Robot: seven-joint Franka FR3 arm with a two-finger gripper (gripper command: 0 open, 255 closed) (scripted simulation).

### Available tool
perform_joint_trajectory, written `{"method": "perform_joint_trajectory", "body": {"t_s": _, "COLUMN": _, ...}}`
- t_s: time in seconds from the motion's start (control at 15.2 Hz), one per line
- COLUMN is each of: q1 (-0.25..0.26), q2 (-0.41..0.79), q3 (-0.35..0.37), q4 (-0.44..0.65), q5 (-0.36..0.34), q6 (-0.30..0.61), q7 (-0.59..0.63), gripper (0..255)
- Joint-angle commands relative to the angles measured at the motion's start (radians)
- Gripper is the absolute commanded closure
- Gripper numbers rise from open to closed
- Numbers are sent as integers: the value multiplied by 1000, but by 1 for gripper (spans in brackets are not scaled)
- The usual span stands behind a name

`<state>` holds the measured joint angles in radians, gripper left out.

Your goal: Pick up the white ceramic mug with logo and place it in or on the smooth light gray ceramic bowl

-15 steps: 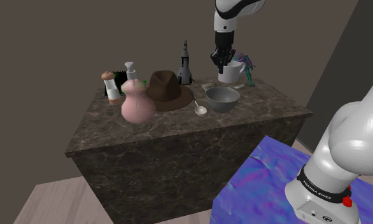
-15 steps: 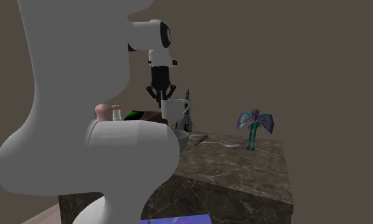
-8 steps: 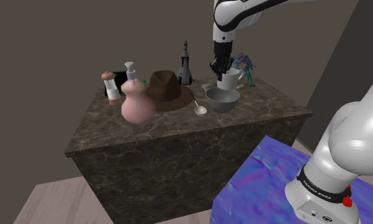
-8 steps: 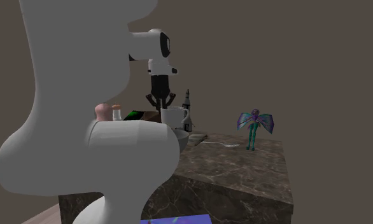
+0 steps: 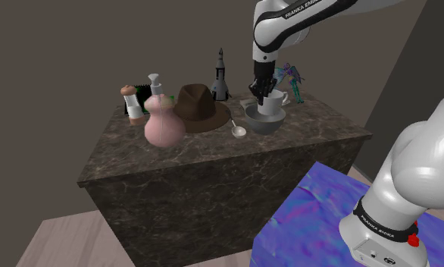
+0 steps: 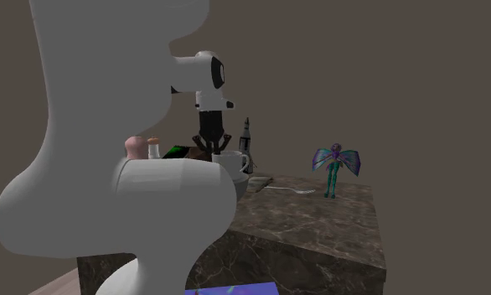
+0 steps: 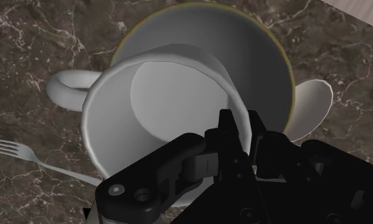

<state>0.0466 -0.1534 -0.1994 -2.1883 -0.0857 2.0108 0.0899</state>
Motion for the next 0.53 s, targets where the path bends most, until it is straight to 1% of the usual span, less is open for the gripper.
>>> {"method": "perform_joint_trajectory", "body": {"t_s": 0.0, "q1": 0, "q2": 1, "q3": 0, "q4": -3, "q5": 0, "q6": 5, "q7": 0, "gripper": 255}}
{"method": "perform_joint_trajectory", "body": {"t_s": 0.33, "q1": 0, "q2": 1, "q3": 0, "q4": -3, "q5": 0, "q6": 5, "q7": 0, "gripper": 255}}
{"method": "perform_joint_trajectory", "body": {"t_s": 0.4, "q1": 0, "q2": 1, "q3": 0, "q4": -3, "q5": 0, "q6": 5, "q7": 0, "gripper": 0}}
{"method": "perform_joint_trajectory", "body": {"t_s": 0.46, "q1": 0, "q2": 1, "q3": 0, "q4": -3, "q5": 0, "q6": 5, "q7": 0, "gripper": 0}}
